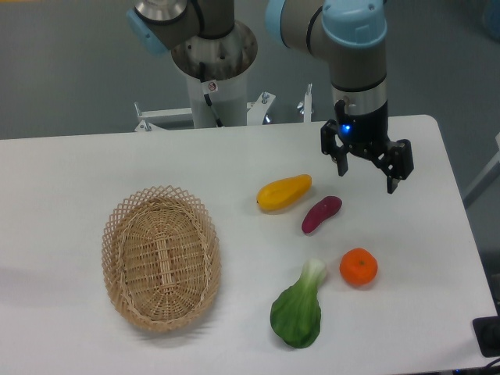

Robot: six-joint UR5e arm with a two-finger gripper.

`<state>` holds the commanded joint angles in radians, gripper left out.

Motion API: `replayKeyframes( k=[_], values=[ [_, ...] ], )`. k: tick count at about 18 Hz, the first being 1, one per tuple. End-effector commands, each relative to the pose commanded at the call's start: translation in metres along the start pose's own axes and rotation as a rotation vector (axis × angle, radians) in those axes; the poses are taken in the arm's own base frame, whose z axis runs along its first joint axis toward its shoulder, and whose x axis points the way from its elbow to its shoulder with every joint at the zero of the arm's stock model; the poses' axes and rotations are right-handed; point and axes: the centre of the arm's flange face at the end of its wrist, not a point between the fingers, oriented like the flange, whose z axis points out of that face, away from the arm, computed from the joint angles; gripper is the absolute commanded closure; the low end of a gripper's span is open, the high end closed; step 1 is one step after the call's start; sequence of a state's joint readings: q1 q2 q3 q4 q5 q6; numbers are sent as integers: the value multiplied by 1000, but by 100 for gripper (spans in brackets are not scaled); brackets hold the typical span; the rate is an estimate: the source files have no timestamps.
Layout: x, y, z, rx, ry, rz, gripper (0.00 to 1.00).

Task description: Pick up the green vegetable from the table

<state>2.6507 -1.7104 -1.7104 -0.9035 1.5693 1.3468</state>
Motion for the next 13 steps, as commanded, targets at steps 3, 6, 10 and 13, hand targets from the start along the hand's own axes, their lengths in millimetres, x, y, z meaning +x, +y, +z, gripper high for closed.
replayKeyframes(
  k=[3, 6, 10, 13],
  values=[
    [2, 0, 1, 2, -7, 3, 0],
    [5, 1, 5, -4, -2, 0, 0],
    [12, 1, 18, -6, 11, -3, 0],
    [19, -2, 28, -3, 10, -137, 0]
  ],
)
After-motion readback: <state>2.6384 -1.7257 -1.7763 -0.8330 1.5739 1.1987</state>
